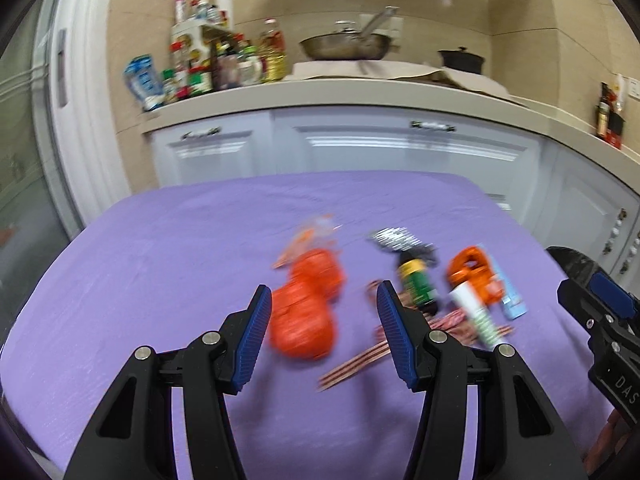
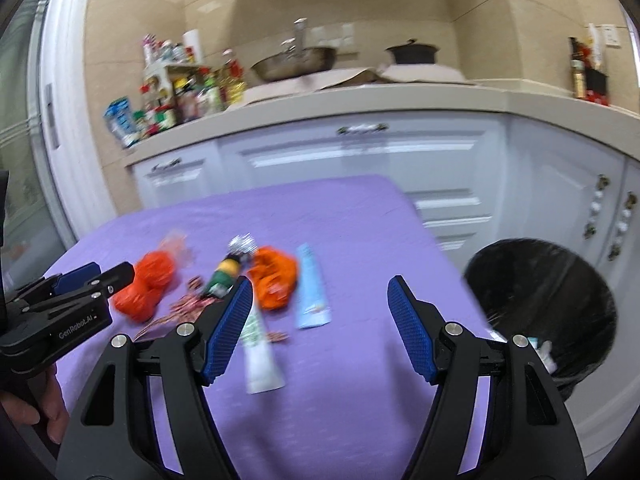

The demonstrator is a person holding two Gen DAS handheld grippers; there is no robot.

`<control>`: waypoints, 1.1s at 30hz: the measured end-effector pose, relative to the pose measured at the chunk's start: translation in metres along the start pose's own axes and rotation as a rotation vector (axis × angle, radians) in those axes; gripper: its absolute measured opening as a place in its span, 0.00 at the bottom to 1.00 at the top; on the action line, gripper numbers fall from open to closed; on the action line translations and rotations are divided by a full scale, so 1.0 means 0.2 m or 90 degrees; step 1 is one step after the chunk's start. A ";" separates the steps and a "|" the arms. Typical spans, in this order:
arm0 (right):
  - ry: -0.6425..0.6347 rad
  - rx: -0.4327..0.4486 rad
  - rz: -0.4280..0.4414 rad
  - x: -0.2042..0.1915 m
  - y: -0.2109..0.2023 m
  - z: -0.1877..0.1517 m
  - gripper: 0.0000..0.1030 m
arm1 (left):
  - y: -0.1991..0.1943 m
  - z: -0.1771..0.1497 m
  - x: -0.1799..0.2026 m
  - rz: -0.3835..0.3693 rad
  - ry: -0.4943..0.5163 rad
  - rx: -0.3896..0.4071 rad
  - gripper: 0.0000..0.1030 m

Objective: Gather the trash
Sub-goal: 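Return both open tools to the table, then grasp the white tube with the right tool while the left tool grasps the checkered ribbon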

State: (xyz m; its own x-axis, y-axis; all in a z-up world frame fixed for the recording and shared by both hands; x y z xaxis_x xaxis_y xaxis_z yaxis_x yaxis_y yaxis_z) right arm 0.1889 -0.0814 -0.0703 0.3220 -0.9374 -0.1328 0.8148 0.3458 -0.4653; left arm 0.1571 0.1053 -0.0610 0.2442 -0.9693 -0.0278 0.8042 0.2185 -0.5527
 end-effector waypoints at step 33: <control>-0.067 -0.135 0.023 -0.16 0.14 -0.15 0.17 | 0.00 -0.11 0.01 -0.044 -0.013 -0.043 0.53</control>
State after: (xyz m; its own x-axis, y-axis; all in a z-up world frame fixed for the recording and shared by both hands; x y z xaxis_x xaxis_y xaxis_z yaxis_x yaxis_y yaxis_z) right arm 0.1861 -0.0427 -0.1057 0.4061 -0.9115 -0.0657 0.6858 0.3514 -0.6374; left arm 0.1458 0.1014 -0.0801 0.2007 -0.9792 0.0294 0.7819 0.1420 -0.6070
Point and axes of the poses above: each gripper's, at about its wrist camera, not at the fingertips, and y roughly the way its jaws point, x to its right, z to its top, the point moved 8 cm from there along y, roughly the way its jaws point, and after that the axes turned 1 degree about -z, right-handed, at the moved point
